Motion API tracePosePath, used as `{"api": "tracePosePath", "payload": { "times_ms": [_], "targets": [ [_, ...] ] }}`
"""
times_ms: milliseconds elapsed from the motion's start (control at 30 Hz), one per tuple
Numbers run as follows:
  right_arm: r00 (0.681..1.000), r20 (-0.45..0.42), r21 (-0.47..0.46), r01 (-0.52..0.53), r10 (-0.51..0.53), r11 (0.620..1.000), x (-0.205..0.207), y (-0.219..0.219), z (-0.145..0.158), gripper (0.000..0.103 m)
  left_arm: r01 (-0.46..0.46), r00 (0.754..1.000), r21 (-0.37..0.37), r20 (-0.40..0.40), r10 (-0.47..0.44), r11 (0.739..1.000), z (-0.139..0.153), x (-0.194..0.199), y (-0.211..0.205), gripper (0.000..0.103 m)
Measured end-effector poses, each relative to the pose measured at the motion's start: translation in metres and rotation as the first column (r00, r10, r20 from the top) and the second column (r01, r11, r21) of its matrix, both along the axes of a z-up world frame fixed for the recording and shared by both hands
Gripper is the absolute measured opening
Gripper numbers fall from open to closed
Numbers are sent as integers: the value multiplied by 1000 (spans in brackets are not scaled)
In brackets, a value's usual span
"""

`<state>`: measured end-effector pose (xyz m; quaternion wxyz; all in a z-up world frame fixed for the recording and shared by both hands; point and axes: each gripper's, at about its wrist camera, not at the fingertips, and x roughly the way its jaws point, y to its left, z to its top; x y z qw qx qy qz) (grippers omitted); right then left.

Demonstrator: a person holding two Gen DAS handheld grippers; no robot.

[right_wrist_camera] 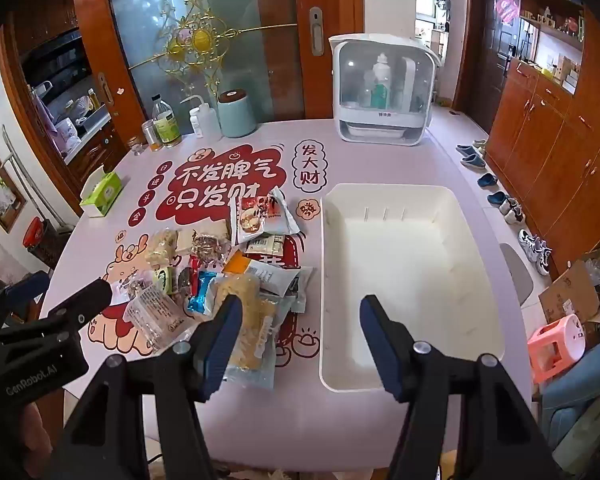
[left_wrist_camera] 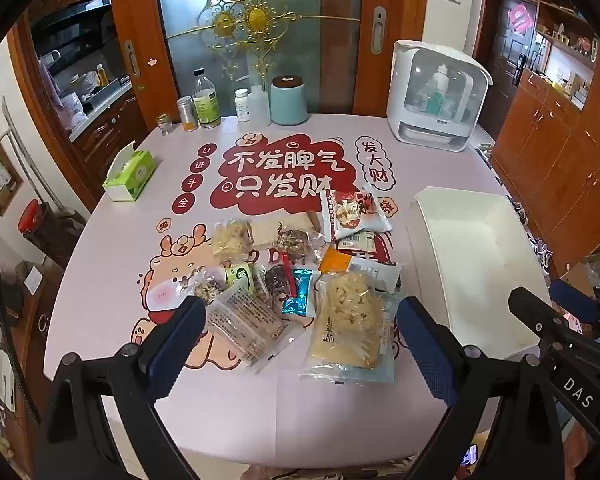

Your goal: Organize snacks

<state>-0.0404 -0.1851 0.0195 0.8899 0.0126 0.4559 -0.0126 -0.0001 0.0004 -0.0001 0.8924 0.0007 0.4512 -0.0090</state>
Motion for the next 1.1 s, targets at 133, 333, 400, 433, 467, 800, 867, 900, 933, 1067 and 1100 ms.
{"api": "tracePosePath", "payload": {
  "times_ms": [133,333,400,433,467,800,867,900,933,1067,1100],
  "targets": [
    [1000,-3,-3,0,0,1000,0,-1,0,62,10,1000,-10,-1,-10,1000,0,0,1,96],
    [1000,-3,-3,0,0,1000,0,-2,-1,62,4,1000,1,2,-4,1000,3,1,1,96],
    [1000,-3,-3,-1,1,1000,1,-3,-1,62,3,1000,1,2,-3,1000,4,1,1,96],
    [1000,-4,-3,0,0,1000,1,-4,-1,62,3,1000,1,1,-3,1000,5,2,1,96],
    [1000,-4,-2,-1,1,1000,1,-5,-1,62,5,1000,-1,3,-5,1000,3,0,1,96],
    [1000,-2,-3,-8,8,1000,1,2,-2,62,2,1000,1,7,-2,1000,4,0,1,96],
    [1000,0,-4,-9,9,1000,1,4,-2,62,1,1000,2,6,-1,1000,3,0,-1,96],
    [1000,2,-4,-10,10,1000,-1,6,-3,62,1,1000,0,7,-1,1000,3,0,-1,96],
    [1000,3,-4,-11,11,1000,-2,7,-3,62,2,1000,1,7,-2,1000,3,0,-1,96],
    [1000,-1,0,-23,23,1000,0,6,-5,62,1,1000,-1,8,-1,1000,2,-1,0,96],
    [1000,-1,-1,-22,22,1000,0,6,-5,62,0,1000,-2,9,0,1000,1,-1,0,96]
  ]
}}
